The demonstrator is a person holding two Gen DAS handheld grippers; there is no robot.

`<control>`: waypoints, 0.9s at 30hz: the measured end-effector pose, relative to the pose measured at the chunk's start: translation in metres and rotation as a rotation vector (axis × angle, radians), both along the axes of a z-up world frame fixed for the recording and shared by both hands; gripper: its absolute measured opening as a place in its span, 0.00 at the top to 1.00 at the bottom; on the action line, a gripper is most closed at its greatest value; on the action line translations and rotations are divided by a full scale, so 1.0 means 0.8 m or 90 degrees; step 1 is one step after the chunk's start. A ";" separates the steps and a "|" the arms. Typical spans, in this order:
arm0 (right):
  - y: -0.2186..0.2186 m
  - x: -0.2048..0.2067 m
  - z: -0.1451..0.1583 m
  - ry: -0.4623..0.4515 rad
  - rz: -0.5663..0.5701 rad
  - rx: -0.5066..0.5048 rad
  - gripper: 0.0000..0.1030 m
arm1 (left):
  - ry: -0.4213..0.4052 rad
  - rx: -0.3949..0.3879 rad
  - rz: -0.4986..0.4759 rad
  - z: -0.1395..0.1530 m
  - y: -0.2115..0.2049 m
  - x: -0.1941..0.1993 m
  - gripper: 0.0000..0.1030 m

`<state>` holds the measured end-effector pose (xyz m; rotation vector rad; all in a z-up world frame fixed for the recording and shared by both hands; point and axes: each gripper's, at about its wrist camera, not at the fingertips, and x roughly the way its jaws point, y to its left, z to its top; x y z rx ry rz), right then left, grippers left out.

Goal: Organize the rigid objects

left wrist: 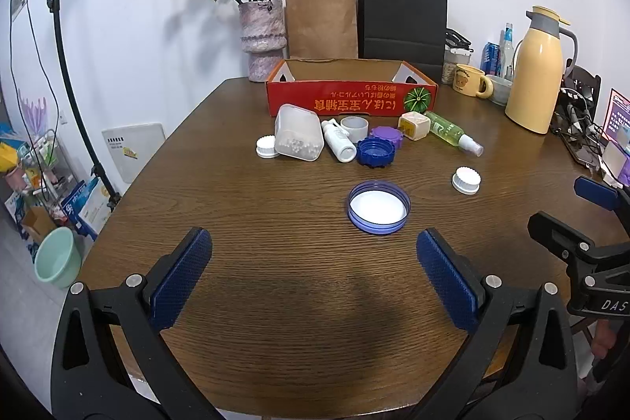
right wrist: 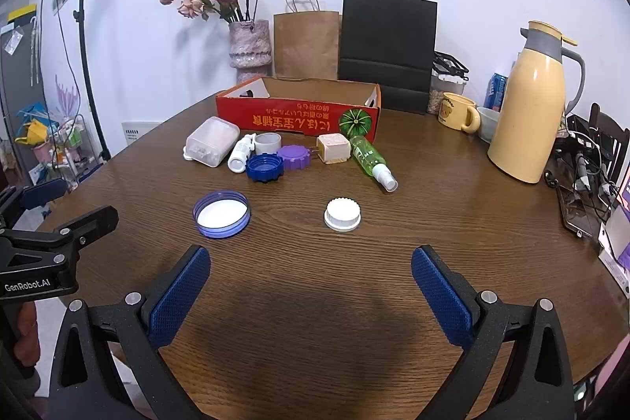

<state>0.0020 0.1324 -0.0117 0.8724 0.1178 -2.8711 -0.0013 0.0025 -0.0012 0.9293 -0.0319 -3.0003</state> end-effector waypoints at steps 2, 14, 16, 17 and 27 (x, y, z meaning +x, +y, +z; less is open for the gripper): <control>-0.001 -0.001 -0.001 0.000 0.000 0.000 0.00 | 0.000 0.000 0.000 0.000 -0.001 -0.001 0.00; -0.001 -0.001 -0.001 -0.001 0.000 0.000 0.00 | -0.003 0.003 0.002 -0.001 -0.002 -0.001 0.00; -0.001 -0.001 -0.001 -0.001 0.000 0.000 0.00 | -0.004 0.003 0.003 -0.002 -0.002 -0.001 0.00; -0.001 -0.001 -0.001 -0.001 0.000 0.000 0.00 | -0.005 0.004 0.003 -0.002 -0.001 -0.002 0.00; -0.001 -0.002 -0.001 -0.001 -0.001 0.000 0.00 | -0.006 0.005 0.001 -0.003 0.000 -0.004 0.00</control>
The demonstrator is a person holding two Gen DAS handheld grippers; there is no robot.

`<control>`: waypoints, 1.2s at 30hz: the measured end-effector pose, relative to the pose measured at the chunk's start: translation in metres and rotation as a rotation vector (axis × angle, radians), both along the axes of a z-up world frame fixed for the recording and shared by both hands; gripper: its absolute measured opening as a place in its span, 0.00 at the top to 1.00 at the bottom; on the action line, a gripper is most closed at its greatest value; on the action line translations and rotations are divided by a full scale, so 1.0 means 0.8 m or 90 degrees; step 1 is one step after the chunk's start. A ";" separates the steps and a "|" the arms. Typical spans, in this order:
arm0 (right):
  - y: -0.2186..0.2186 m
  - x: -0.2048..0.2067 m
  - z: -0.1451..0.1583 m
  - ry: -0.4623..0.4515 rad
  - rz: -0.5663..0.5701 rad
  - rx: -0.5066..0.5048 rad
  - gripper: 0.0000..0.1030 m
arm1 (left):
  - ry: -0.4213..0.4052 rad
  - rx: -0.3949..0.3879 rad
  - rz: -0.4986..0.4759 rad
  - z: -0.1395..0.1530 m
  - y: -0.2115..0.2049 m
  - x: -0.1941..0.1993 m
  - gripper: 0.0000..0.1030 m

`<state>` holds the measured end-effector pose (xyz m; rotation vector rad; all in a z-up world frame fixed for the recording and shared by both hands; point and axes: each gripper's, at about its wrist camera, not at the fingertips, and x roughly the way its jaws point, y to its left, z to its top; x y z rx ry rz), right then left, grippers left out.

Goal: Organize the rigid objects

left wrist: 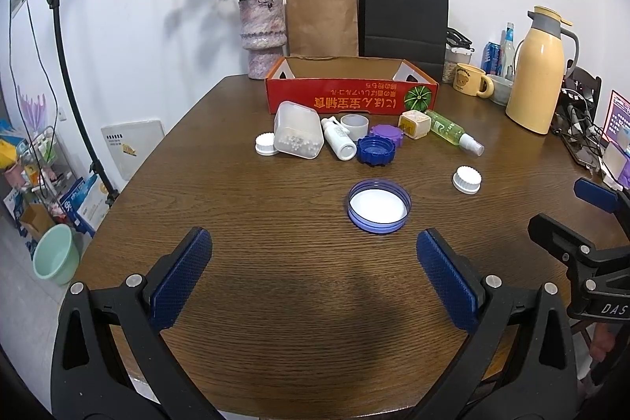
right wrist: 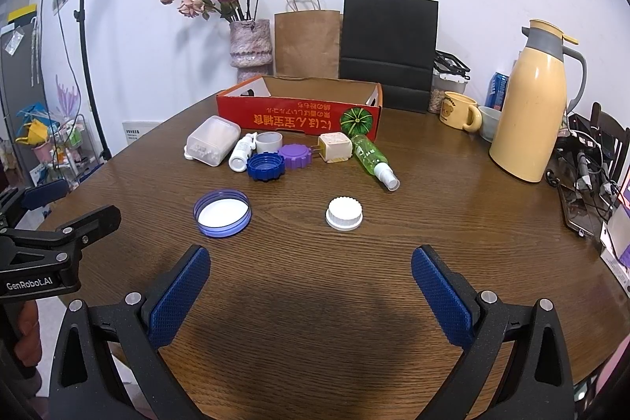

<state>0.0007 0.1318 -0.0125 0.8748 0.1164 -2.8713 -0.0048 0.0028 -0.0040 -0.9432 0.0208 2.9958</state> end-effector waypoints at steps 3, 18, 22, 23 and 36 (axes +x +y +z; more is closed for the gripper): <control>-0.001 0.000 0.000 0.000 0.001 -0.001 0.00 | 0.000 0.001 0.000 -0.001 0.000 0.000 0.00; -0.004 0.002 -0.002 0.001 0.003 -0.002 0.00 | 0.001 0.002 0.000 -0.001 0.000 0.000 0.00; -0.003 0.002 -0.002 0.001 0.002 -0.002 0.00 | 0.001 0.002 -0.001 -0.001 0.000 0.000 0.00; -0.003 0.002 -0.002 0.001 0.002 -0.002 0.00 | 0.001 0.002 -0.001 -0.001 0.000 0.000 0.00; -0.002 0.002 -0.002 0.001 0.003 -0.003 0.00 | 0.001 0.002 -0.001 -0.002 0.002 0.001 0.00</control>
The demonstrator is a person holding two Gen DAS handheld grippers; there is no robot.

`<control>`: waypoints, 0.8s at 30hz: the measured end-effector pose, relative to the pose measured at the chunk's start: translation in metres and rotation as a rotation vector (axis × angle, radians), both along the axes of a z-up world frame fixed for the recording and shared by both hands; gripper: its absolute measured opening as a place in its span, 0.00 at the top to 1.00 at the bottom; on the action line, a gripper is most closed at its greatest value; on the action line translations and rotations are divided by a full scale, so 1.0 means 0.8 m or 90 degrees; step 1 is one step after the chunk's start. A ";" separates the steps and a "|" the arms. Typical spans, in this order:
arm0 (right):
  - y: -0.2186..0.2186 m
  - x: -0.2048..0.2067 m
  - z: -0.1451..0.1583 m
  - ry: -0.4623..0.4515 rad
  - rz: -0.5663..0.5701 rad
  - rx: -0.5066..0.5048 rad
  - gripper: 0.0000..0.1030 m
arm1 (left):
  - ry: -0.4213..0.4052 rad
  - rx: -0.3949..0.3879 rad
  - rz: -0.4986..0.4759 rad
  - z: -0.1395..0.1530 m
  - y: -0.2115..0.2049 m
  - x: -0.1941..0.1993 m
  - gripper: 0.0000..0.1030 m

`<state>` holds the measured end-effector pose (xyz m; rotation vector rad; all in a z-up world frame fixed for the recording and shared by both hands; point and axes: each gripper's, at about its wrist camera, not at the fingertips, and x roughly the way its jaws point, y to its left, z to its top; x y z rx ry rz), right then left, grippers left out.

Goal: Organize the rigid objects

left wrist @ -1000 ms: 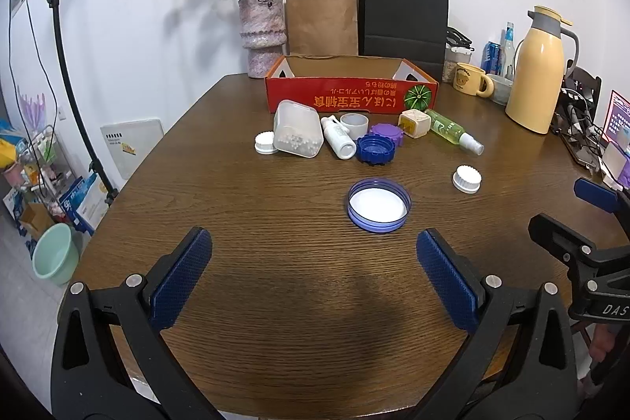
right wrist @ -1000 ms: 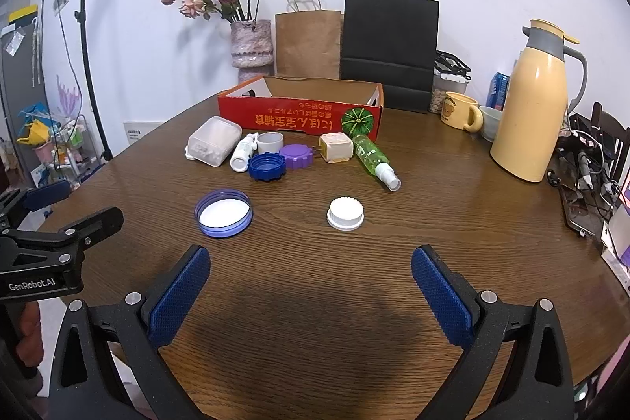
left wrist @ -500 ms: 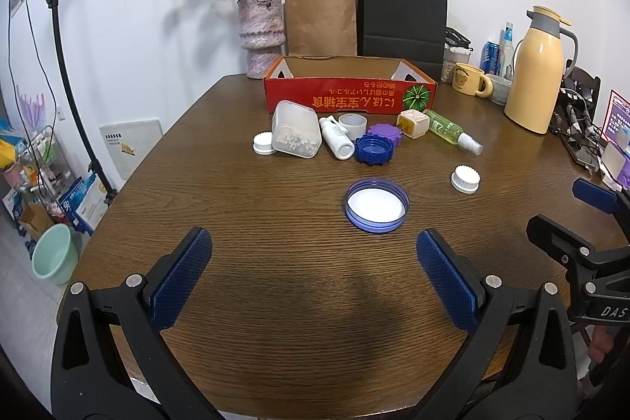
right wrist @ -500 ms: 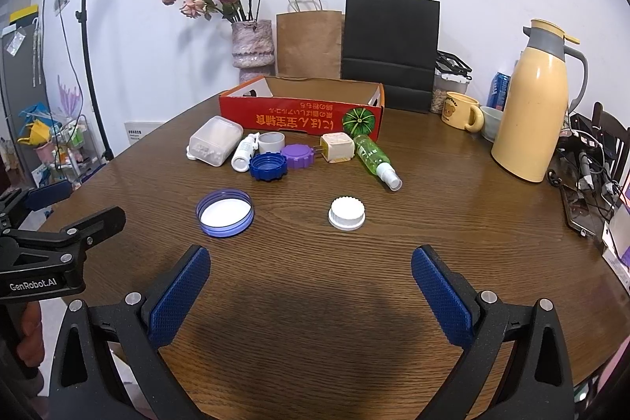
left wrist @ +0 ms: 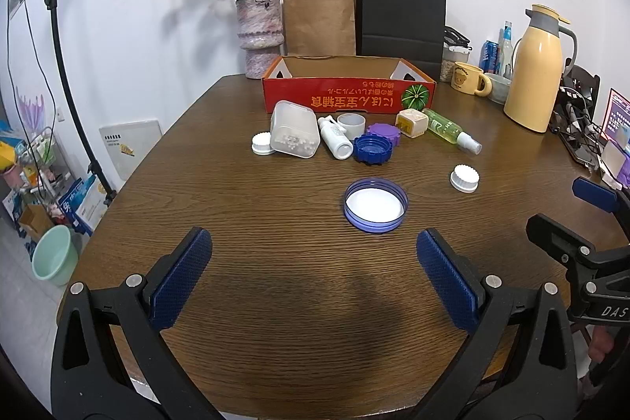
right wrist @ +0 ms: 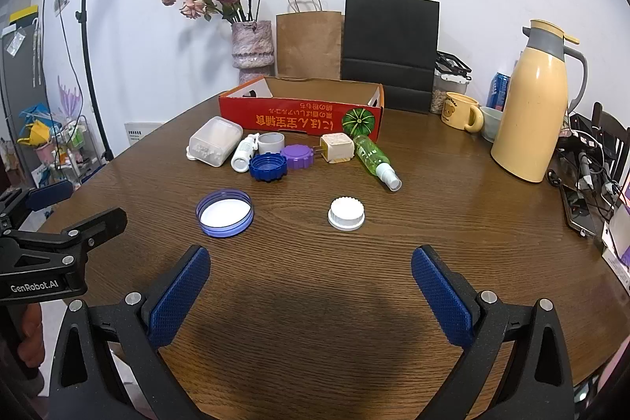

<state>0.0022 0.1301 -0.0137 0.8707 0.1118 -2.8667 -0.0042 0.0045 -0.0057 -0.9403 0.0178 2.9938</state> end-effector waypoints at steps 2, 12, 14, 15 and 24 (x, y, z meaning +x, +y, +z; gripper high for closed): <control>0.000 0.000 0.000 0.000 -0.001 0.001 0.00 | 0.000 0.000 0.000 0.000 0.000 0.000 0.00; 0.000 -0.001 -0.001 0.001 0.000 0.001 0.00 | 0.000 0.000 0.001 0.000 0.000 0.000 0.00; 0.000 -0.001 -0.001 0.001 0.000 0.001 0.00 | 0.000 0.000 0.000 0.000 0.001 0.000 0.00; -0.001 -0.002 -0.001 0.000 0.000 0.001 0.00 | 0.000 -0.001 0.001 0.000 0.001 0.000 0.00; -0.002 -0.003 -0.002 -0.004 0.001 0.002 0.00 | -0.006 -0.004 -0.002 -0.004 0.009 -0.004 0.00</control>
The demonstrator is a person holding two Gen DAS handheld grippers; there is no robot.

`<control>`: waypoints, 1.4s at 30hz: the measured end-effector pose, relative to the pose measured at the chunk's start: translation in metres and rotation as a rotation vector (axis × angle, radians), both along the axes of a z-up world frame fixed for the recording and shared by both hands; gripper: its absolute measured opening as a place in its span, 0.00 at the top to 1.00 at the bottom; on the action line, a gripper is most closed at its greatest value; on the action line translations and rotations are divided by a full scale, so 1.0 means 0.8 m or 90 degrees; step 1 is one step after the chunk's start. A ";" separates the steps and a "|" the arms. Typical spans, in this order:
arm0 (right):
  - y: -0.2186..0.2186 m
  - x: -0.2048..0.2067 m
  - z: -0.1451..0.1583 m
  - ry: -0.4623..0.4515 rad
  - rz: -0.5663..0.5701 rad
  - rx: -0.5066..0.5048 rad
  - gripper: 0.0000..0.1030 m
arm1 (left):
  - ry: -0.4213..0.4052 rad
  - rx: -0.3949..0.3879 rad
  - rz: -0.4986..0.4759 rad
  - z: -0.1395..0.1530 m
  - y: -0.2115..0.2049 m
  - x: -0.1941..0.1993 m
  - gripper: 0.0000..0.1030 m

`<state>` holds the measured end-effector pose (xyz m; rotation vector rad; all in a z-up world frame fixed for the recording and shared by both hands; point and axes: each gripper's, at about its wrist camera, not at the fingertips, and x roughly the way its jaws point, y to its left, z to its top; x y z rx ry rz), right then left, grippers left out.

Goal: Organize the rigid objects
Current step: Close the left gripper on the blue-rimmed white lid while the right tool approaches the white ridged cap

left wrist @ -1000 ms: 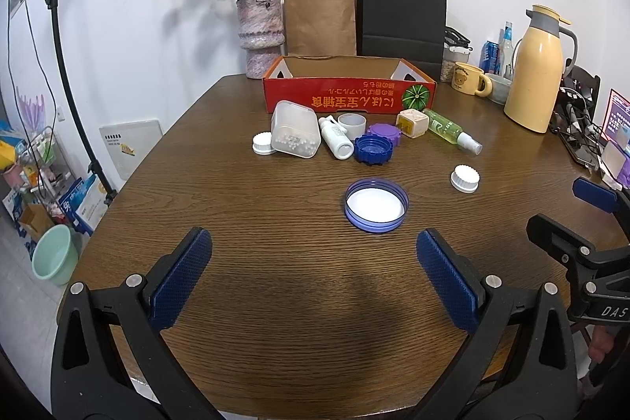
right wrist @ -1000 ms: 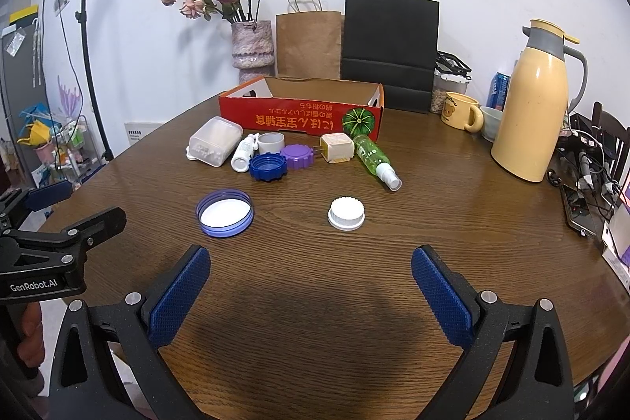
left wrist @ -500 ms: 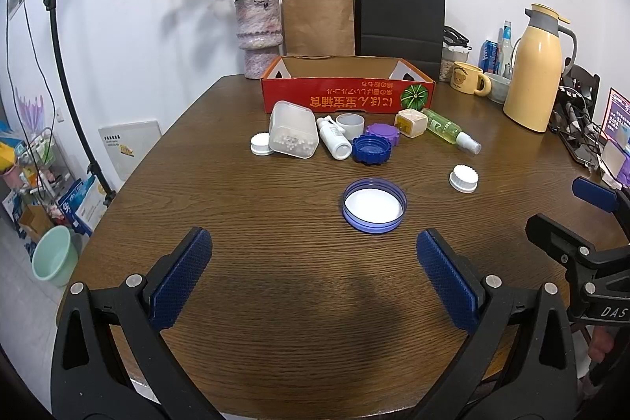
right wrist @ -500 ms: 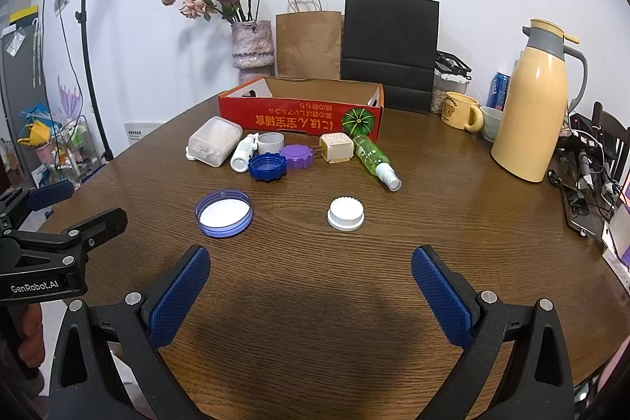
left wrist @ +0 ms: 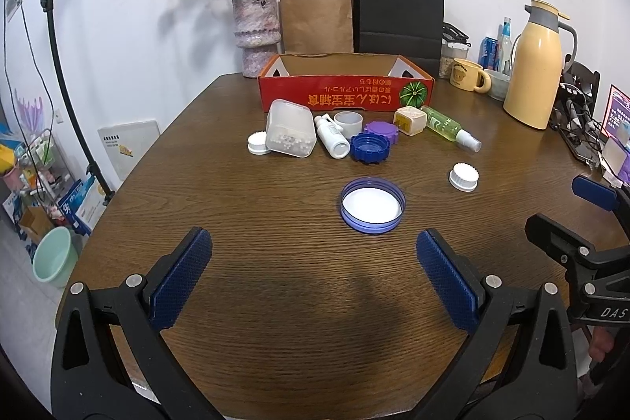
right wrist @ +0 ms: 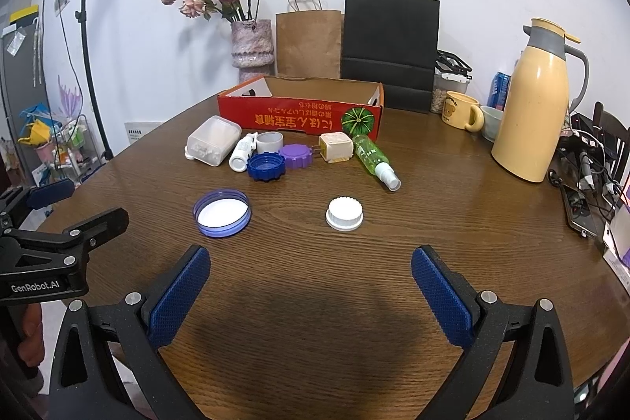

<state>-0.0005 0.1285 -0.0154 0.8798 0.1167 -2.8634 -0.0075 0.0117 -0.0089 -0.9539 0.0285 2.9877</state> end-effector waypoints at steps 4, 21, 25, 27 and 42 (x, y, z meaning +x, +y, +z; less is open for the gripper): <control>0.003 -0.004 -0.002 -0.006 0.001 -0.004 0.00 | -0.007 -0.001 0.000 -0.002 0.001 -0.005 0.00; 0.038 -0.041 -0.018 -0.030 -0.015 -0.002 0.00 | -0.069 0.001 0.000 -0.023 0.018 -0.048 0.00; 0.051 -0.053 -0.019 -0.035 -0.018 -0.002 0.00 | -0.087 0.004 0.001 -0.028 0.024 -0.063 0.00; 0.057 -0.060 -0.021 -0.036 -0.019 -0.003 0.00 | -0.095 0.004 0.003 -0.030 0.029 -0.071 0.00; 0.081 -0.106 -0.028 -0.058 -0.003 0.006 0.00 | -0.144 0.003 0.015 -0.046 0.051 -0.115 0.00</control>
